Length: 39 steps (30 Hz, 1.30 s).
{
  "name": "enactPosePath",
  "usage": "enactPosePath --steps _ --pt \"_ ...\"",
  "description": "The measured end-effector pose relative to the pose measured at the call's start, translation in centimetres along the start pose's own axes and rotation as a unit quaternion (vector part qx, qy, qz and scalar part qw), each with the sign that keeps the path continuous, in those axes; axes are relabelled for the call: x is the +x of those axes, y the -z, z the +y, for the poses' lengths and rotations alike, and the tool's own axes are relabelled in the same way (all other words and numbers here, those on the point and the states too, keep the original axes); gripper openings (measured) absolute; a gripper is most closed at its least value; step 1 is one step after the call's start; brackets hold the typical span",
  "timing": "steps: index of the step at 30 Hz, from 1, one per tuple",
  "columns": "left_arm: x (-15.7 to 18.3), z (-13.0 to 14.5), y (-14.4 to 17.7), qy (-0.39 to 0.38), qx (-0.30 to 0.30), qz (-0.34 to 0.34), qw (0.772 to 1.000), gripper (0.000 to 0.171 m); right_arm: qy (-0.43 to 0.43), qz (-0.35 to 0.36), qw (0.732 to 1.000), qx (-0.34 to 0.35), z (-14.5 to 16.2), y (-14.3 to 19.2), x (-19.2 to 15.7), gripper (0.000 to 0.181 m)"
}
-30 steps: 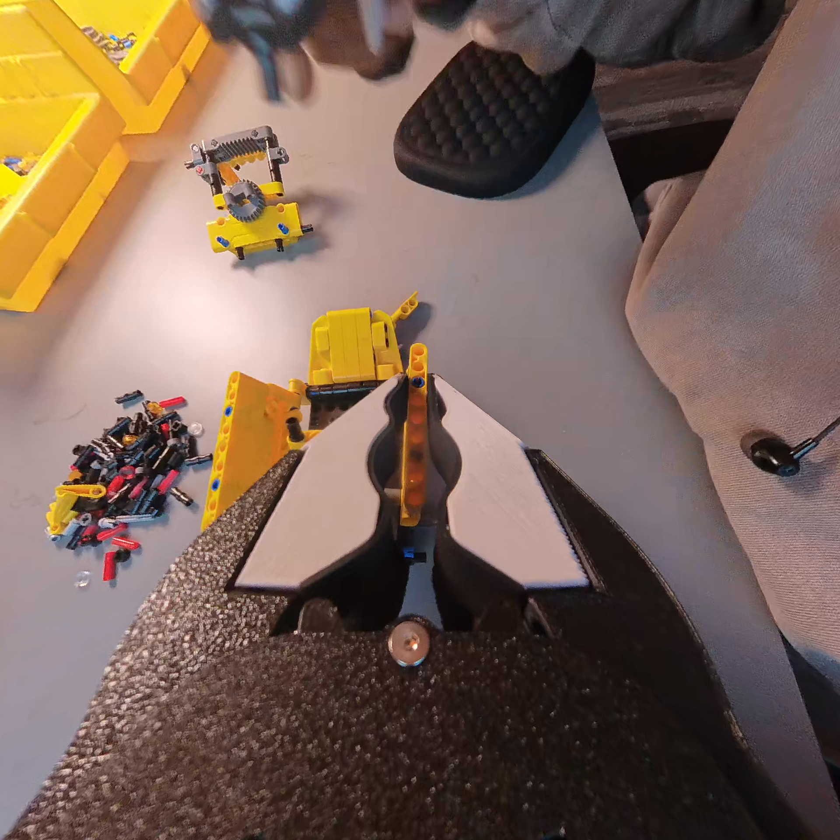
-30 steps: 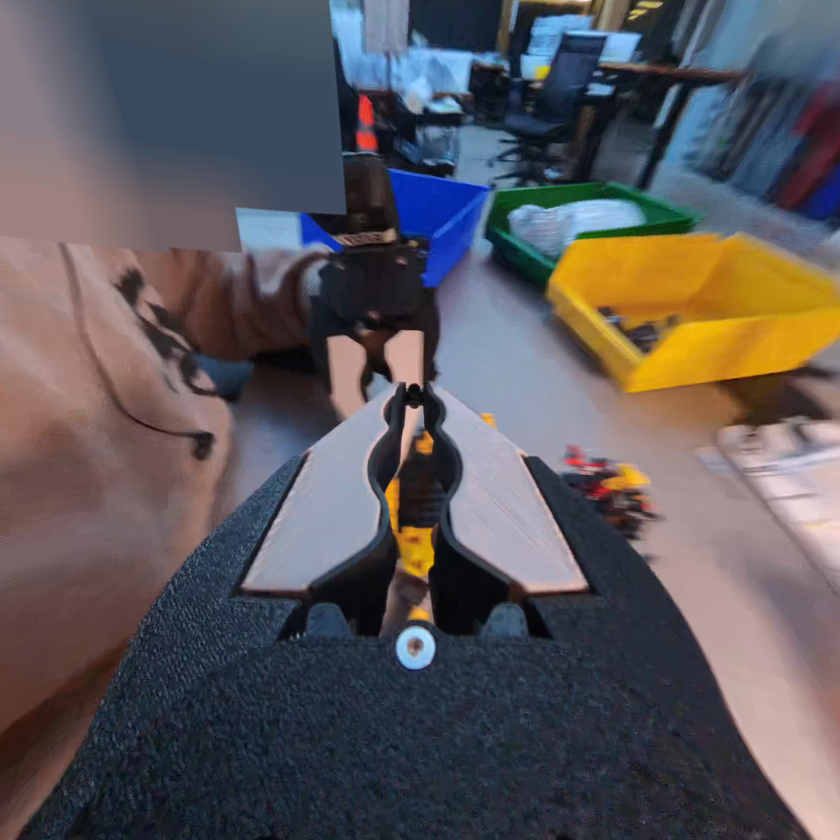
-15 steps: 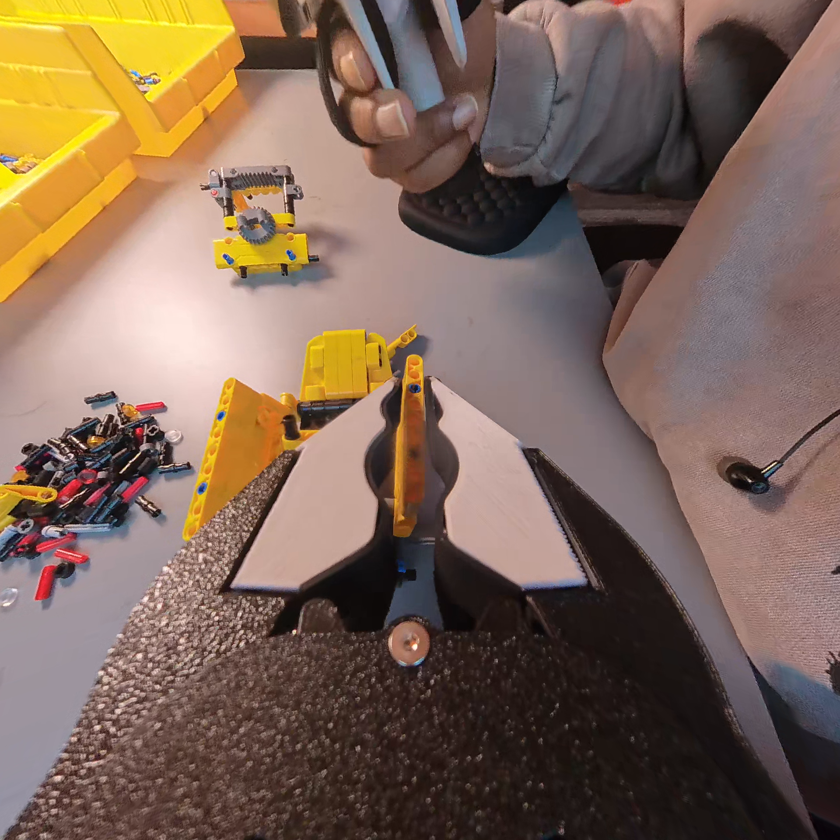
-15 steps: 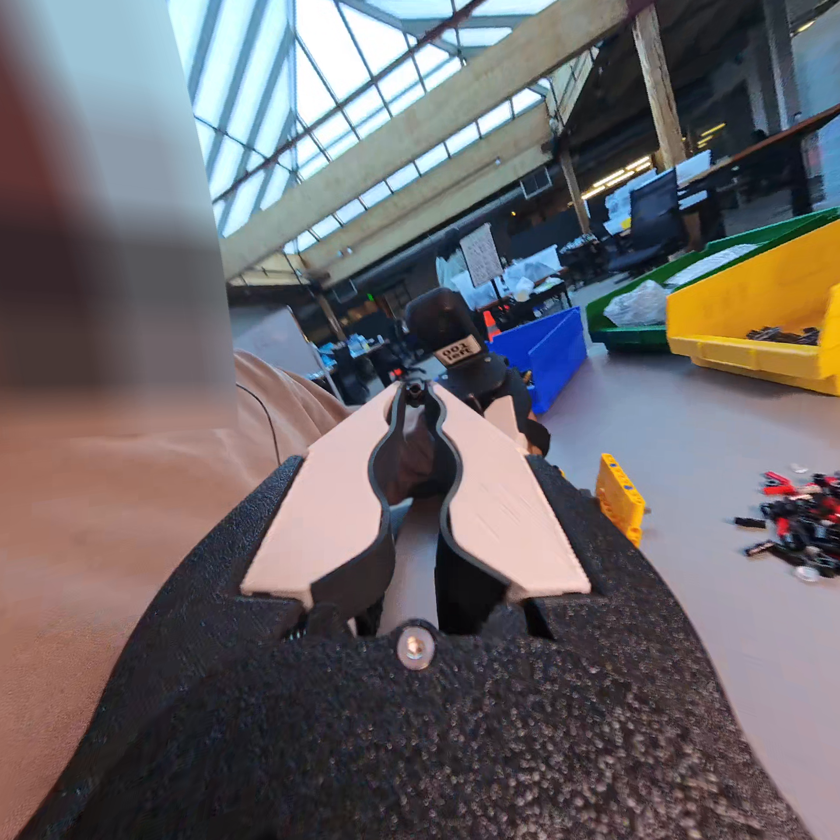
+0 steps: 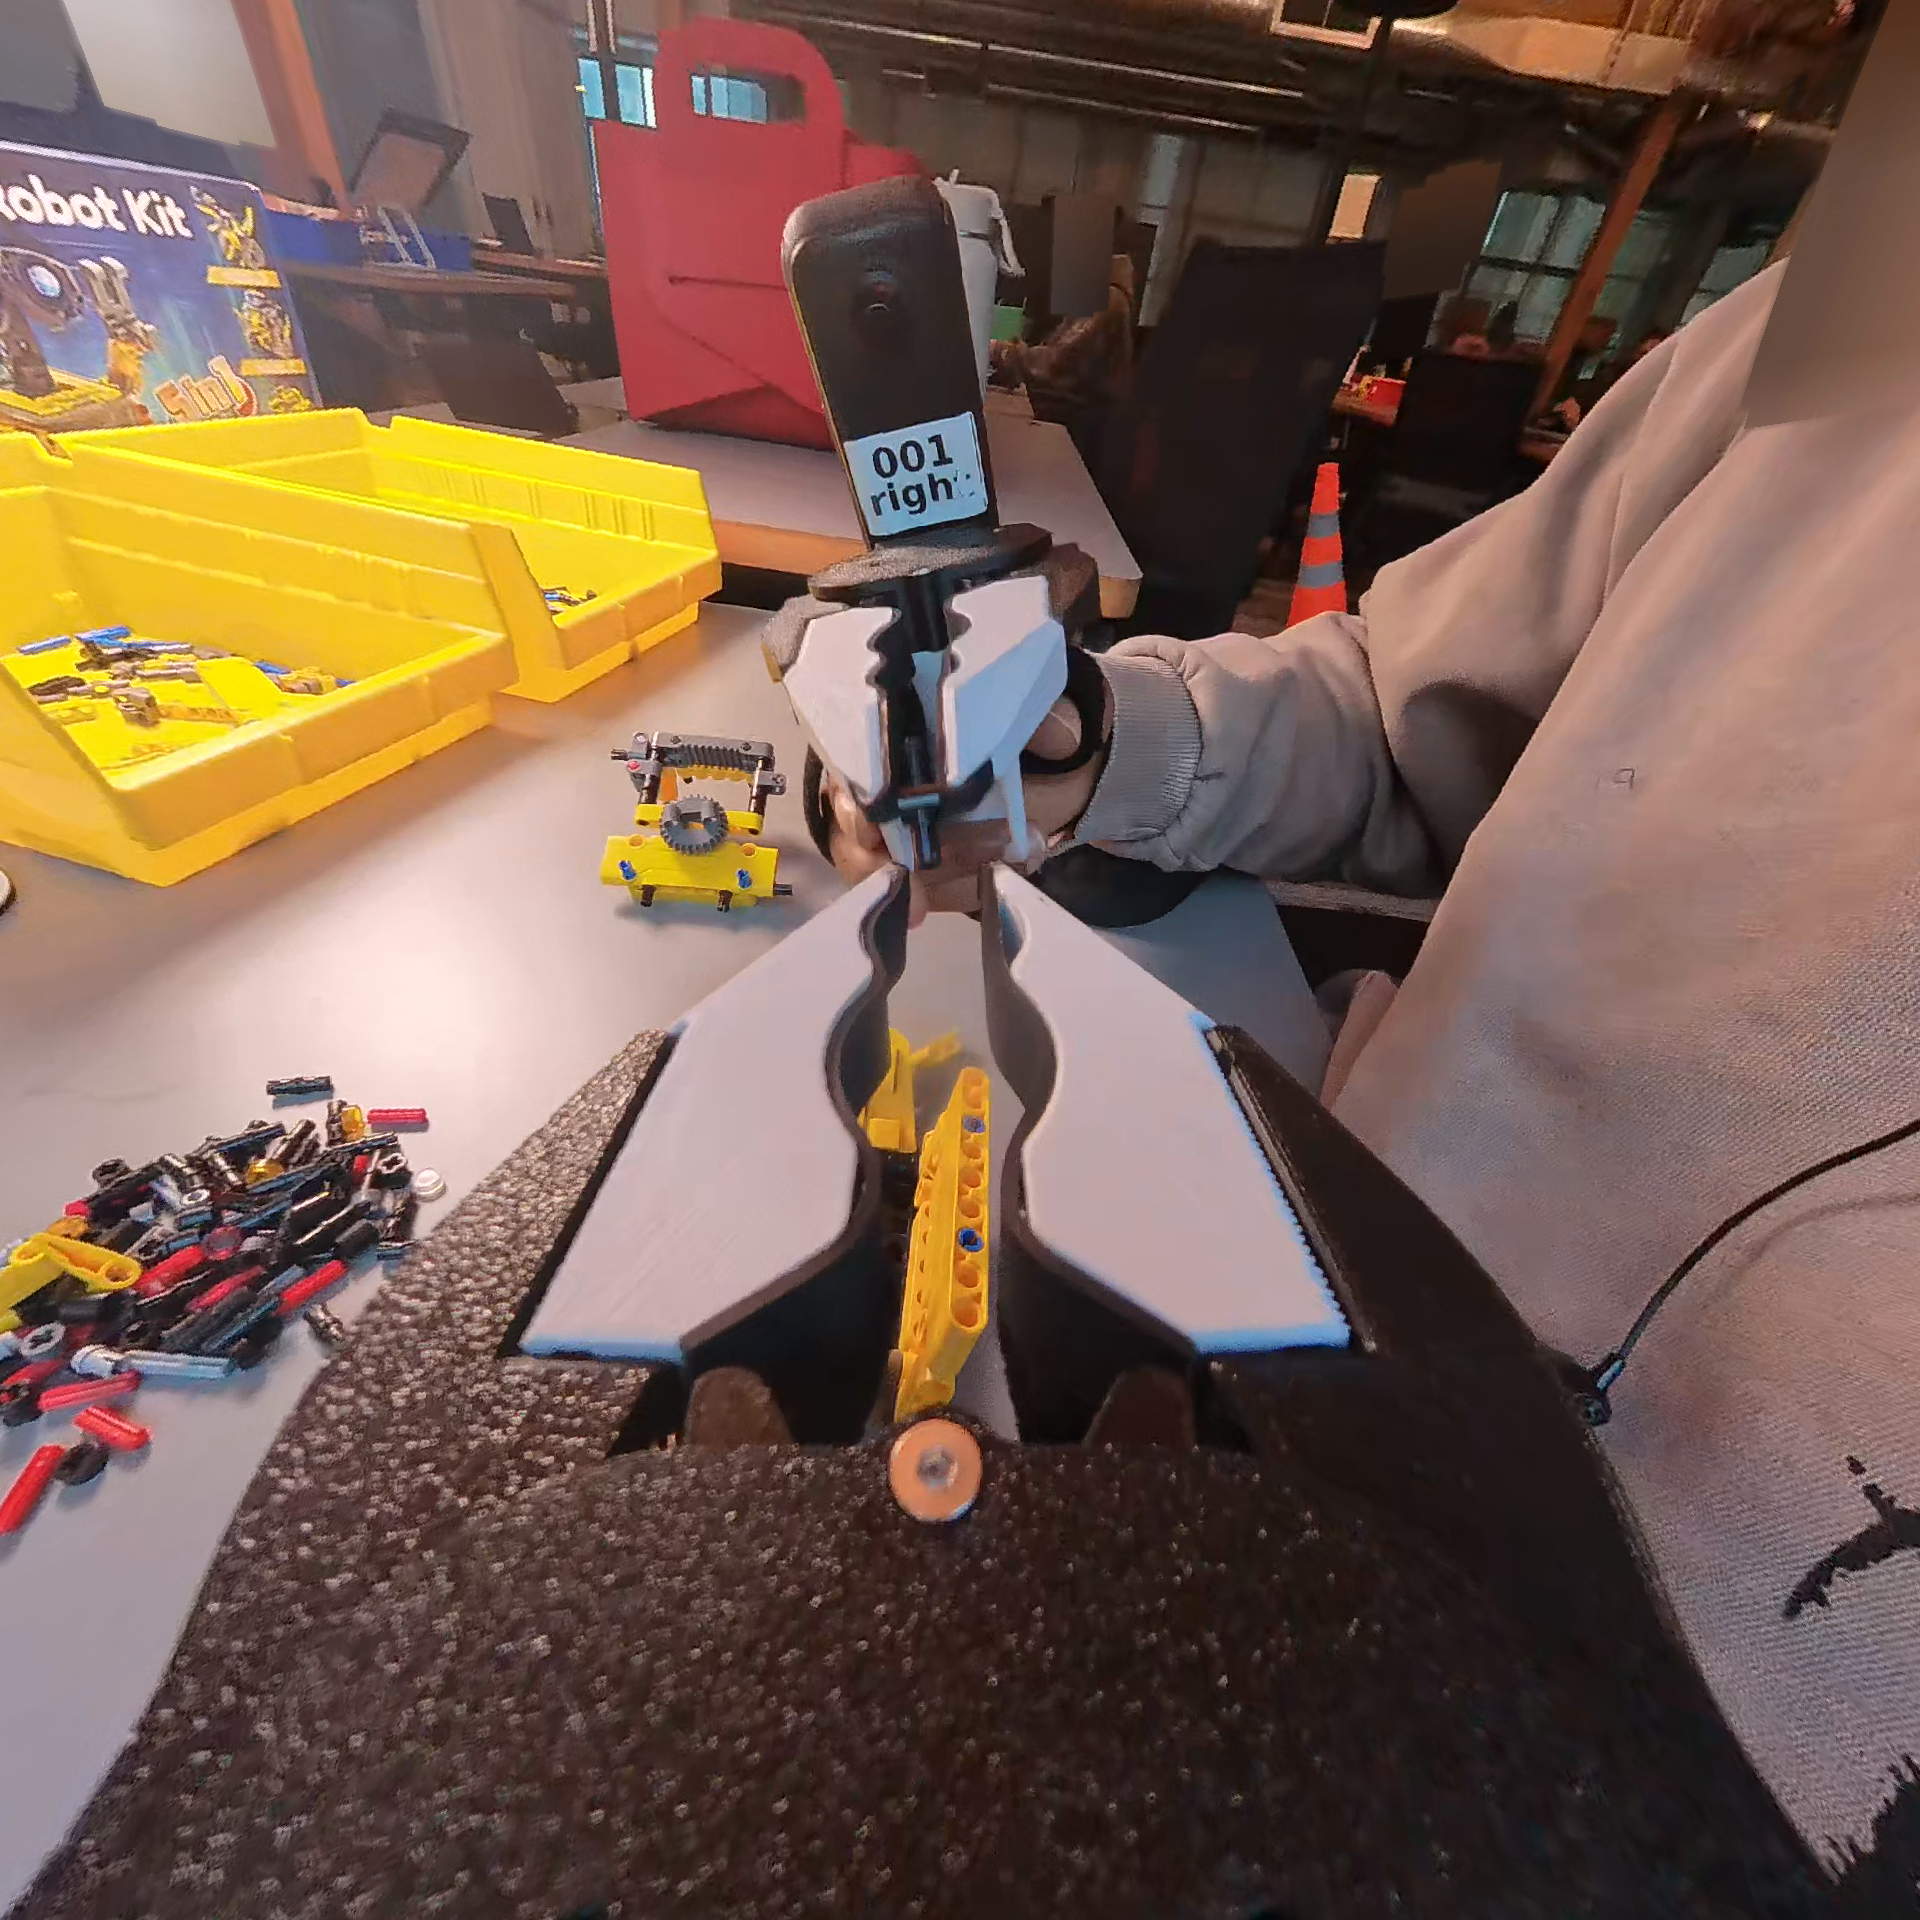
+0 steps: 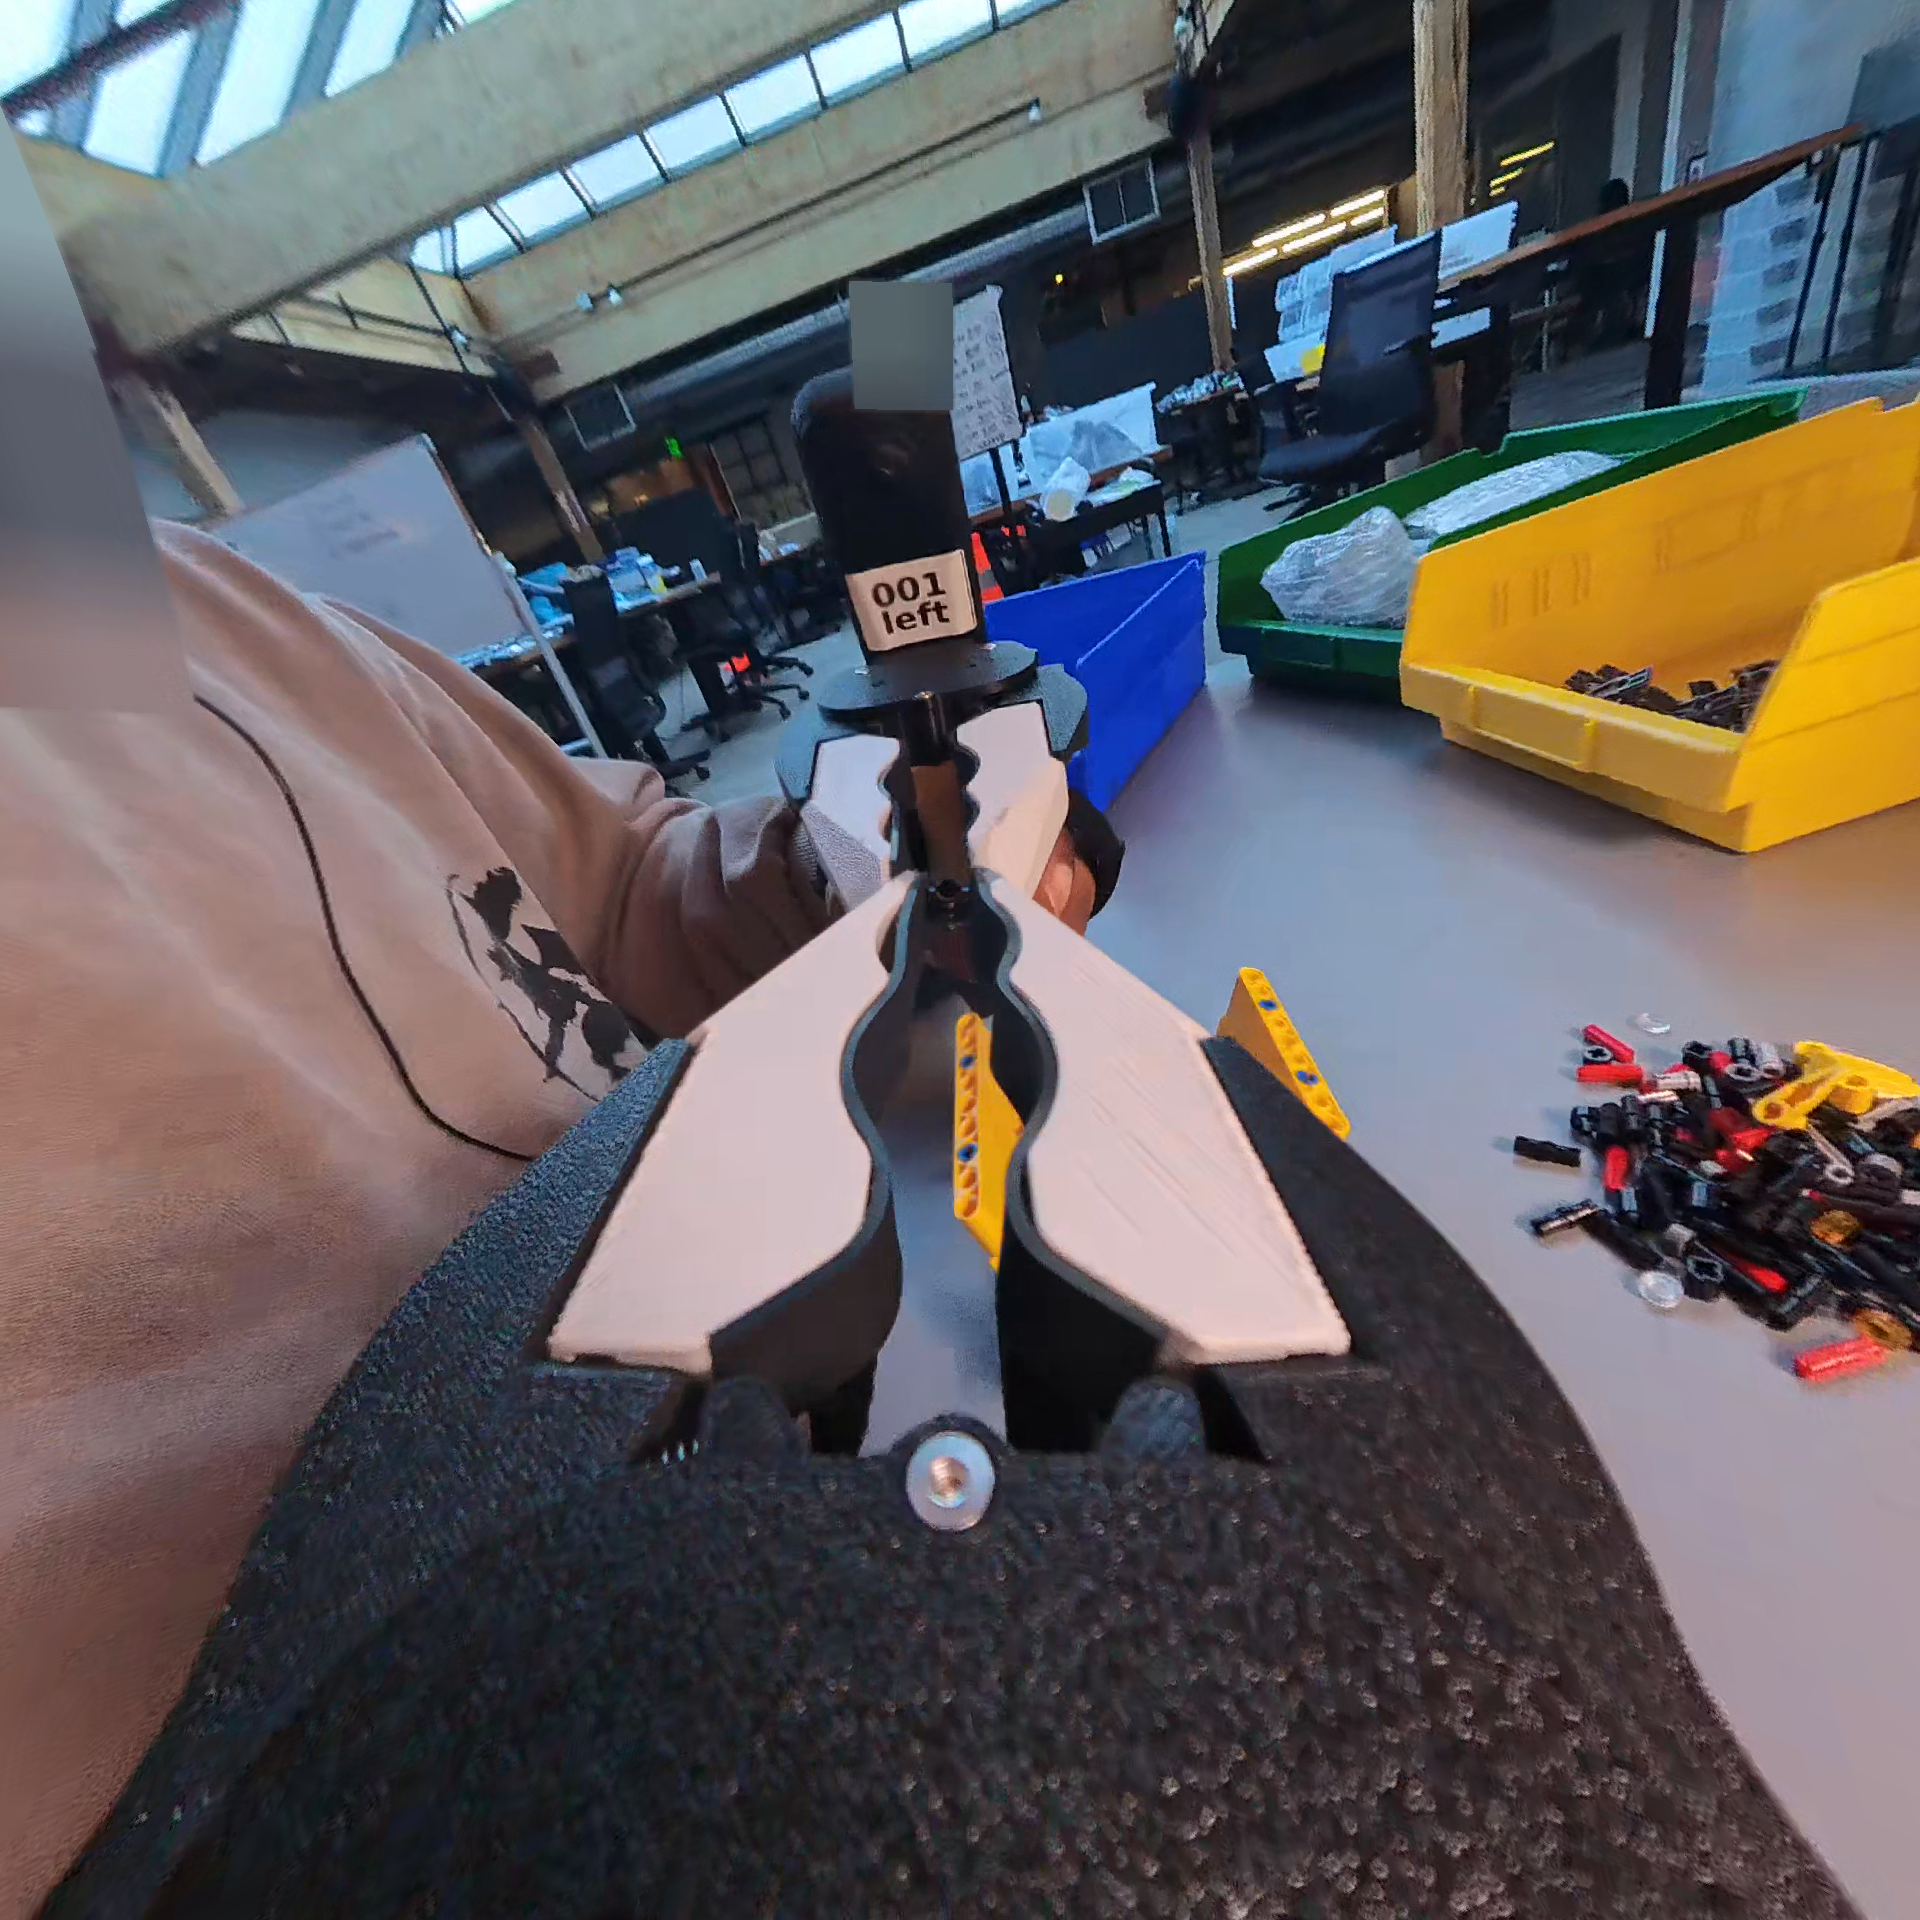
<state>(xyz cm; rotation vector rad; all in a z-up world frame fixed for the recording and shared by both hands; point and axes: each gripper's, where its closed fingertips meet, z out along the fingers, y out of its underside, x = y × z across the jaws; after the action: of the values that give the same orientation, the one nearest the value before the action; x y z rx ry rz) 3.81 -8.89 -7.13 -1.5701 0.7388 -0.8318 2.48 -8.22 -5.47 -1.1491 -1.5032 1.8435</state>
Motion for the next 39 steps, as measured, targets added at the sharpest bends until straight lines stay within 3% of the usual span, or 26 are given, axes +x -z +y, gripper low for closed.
enactPosePath --steps 3,7,11,14,18,21,28,33,36,39 --pt "-0.5 0.2 0.2 0.002 -0.009 -0.014 1.000 0.003 0.007 -0.005 1.000 -0.012 0.5 -1.0 0.1 0.007" --pt "-0.7 -0.1 0.6 0.068 0.003 0.008 0.998 0.003 -0.004 -0.013 1.000 -0.003 0.5 -0.9 0.4 0.008" --pt "-1.1 -0.2 1.1 0.161 0.019 0.038 0.986 0.003 0.048 0.026 0.998 -0.021 0.7 -0.2 1.3 0.052" --pt "-1.2 -0.2 1.3 0.233 0.031 0.069 0.970 0.003 0.158 0.068 0.983 -0.069 1.3 0.0 1.7 0.055" --pt "-0.7 0.4 1.3 0.301 0.025 0.118 0.946 0.002 0.271 0.047 0.953 -0.131 1.7 0.0 0.6 0.038" --pt "-0.4 1.0 1.1 0.314 0.008 0.130 0.940 0.002 0.335 0.025 0.926 -0.174 1.8 -0.3 0.1 0.026" --pt "-0.2 1.6 1.0 0.308 -0.017 0.135 0.941 0.003 0.425 0.006 0.873 -0.239 2.8 -1.2 0.9 0.027" --pt "-0.2 2.0 0.8 0.304 -0.029 0.135 0.943 0.003 0.439 -0.002 0.865 -0.244 3.3 -1.4 1.1 0.023" --pt "-0.5 1.5 1.1 0.308 -0.015 0.143 0.941 0.003 0.439 0.003 0.866 -0.239 3.0 -1.0 1.3 0.007" --pt "-0.7 1.5 1.0 0.303 -0.017 0.140 0.943 0.003 0.443 0.009 0.864 -0.237 3.0 -0.9 1.5 0.006"
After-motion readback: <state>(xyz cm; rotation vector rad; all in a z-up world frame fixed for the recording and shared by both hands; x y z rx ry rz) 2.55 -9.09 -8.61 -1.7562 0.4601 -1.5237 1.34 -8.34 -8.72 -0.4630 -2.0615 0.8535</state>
